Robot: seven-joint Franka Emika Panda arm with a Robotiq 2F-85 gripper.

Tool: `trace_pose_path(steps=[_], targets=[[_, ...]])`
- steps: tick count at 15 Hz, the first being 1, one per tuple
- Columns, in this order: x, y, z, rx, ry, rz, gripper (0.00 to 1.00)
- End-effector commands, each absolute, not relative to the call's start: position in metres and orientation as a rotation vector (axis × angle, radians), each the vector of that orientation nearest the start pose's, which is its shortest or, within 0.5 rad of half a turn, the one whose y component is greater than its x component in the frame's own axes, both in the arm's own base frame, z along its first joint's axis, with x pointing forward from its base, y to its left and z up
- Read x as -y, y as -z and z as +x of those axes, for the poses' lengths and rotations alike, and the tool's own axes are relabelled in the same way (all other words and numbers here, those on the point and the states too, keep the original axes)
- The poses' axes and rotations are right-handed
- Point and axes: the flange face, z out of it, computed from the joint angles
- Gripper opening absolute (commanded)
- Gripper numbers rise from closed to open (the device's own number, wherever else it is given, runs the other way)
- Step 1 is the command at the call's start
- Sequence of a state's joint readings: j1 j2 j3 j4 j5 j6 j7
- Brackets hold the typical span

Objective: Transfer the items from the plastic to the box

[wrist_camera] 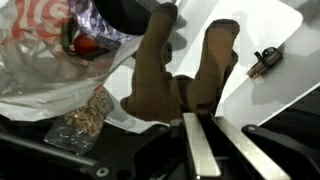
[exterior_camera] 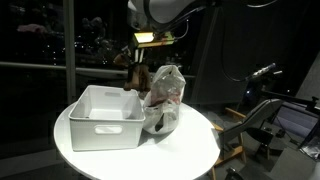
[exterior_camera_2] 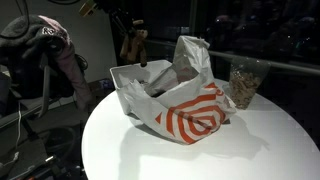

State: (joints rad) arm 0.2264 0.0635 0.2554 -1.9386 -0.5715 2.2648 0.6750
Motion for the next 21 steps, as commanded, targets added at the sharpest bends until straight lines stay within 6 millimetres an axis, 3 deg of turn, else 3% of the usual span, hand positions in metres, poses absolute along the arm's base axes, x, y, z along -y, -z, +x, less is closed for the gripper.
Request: trace_pose_path(steps=[1,7,8,9,10,14,17,18,21], targets=[[-0.292,-0.467,0.572,0.330,0.802,-3.269,0.08],[-0.288,-0.392,0.611,0.498,0.627,-3.263,0.10],[-0.286,-0.382,0.616,0.505,0.598,-3.258,0.36],[-0.284,-0.376,0.619,0.510,0.555,-3.248,0.37],[-0.284,-0.373,0.618,0.515,0.506,-3.226,0.44],[-0.275,-0.389,0.615,0.475,0.389,-3.173,0.73],[-0.241,-0.406,0.610,0.272,0.291,-3.166,0.95],[-0.226,-0.412,0.605,0.198,0.259,-3.162,1.00],[-0.182,-0.420,0.598,0.011,0.203,-3.141,1.00]])
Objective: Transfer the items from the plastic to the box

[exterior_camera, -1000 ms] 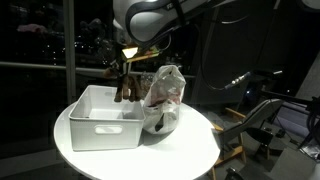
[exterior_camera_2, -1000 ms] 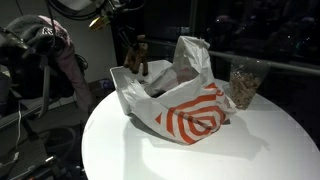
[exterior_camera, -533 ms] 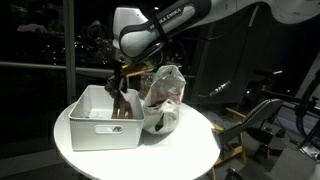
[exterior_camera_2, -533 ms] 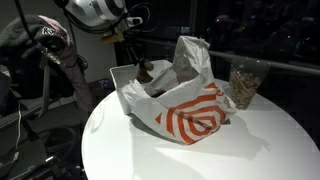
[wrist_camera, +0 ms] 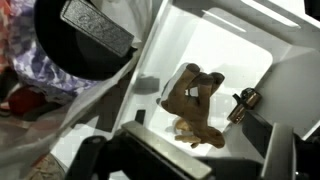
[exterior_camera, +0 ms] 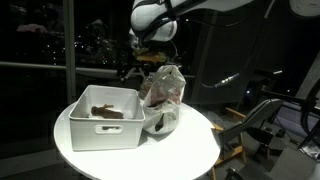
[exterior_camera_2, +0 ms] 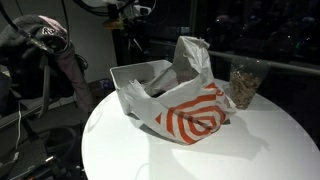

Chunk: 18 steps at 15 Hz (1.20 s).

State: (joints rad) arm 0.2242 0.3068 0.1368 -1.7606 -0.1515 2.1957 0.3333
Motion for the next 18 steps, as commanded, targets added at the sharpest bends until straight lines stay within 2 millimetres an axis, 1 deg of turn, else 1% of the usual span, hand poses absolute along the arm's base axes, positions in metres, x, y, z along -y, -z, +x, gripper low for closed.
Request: trace_pose_path(steps=[1,4,5,6,7,8,10,11,12,13,14,17,18], targets=[[-0.167,-0.416,0.598,-0.057,0.201,-3.144,1.00],[-0.128,-0.395,0.604,-0.143,0.205,-3.188,1.00],[-0.118,-0.387,0.602,-0.182,0.079,-3.199,1.00],[-0.112,-0.385,0.595,-0.171,0.008,-3.165,1.00],[-0.119,-0.395,0.579,-0.126,-0.031,-3.090,1.00],[-0.114,-0.379,0.599,-0.162,0.017,-3.161,1.00],[-0.116,-0.380,0.592,-0.149,-0.029,-3.117,1.00],[-0.117,-0.383,0.589,-0.145,-0.030,-3.111,1.00],[-0.120,-0.380,0.591,-0.131,0.005,-3.125,1.00],[-0.117,-0.372,0.600,-0.197,0.035,-3.138,1.00],[-0.112,-0.365,0.607,-0.226,0.065,-3.137,1.00],[-0.089,-0.343,0.637,-0.447,0.240,-3.144,1.00],[-0.080,-0.337,0.643,-0.516,0.280,-3.149,1.00]])
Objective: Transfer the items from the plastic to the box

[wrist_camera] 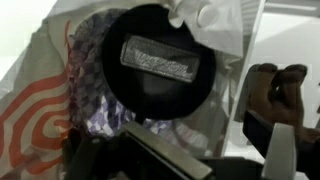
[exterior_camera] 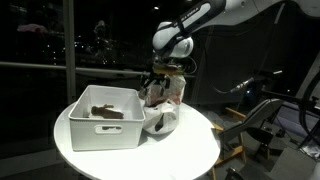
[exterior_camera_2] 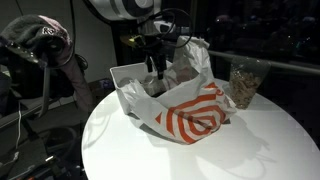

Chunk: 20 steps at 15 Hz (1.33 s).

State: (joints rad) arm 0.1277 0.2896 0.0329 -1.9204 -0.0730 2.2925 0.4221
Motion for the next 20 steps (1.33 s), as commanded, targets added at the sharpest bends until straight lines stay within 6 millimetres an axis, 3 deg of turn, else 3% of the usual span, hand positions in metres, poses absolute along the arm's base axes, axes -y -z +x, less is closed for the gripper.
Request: trace_pose_path(steps=[1,6,10,14,16,20], targets=[[-0.069,-0.331,0.649,-0.587,0.305,-3.157,1.00],[-0.021,-0.305,0.655,-0.806,0.259,-3.195,1.00],[-0.015,-0.293,0.648,-0.677,0.113,-3.216,1.00],[-0.007,-0.302,0.630,-0.572,-0.012,-3.203,1.00],[0.003,-0.304,0.631,-0.610,-0.031,-3.229,1.00],[0.017,-0.278,0.654,-0.808,-0.020,-3.283,1.00]])
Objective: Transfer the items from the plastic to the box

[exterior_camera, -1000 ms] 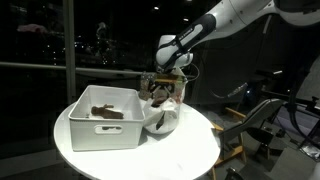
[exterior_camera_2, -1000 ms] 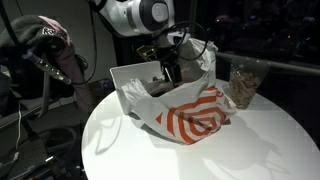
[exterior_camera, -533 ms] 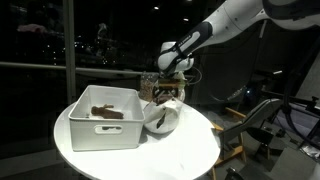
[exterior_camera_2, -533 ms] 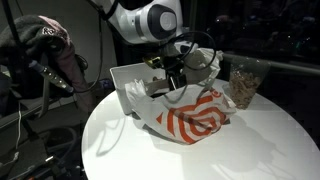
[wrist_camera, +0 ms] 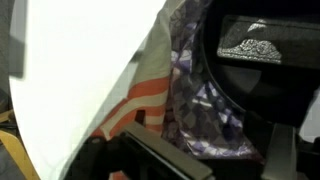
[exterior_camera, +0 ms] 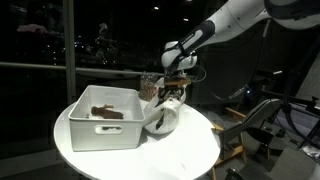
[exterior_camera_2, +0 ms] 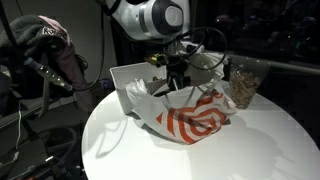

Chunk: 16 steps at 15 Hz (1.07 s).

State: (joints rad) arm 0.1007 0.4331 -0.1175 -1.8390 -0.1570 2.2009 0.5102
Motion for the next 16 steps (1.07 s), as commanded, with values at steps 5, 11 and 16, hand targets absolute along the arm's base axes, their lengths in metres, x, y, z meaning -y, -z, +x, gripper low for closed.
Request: trace_pose_path(steps=[5,11,16], targets=[[0.005,-0.266,0.693,-1.011,0.102,-3.114,1.00],[0.016,-0.215,0.716,-1.270,0.123,-3.008,1.00],[0.030,-0.187,0.722,-1.406,0.163,-2.984,0.74]])
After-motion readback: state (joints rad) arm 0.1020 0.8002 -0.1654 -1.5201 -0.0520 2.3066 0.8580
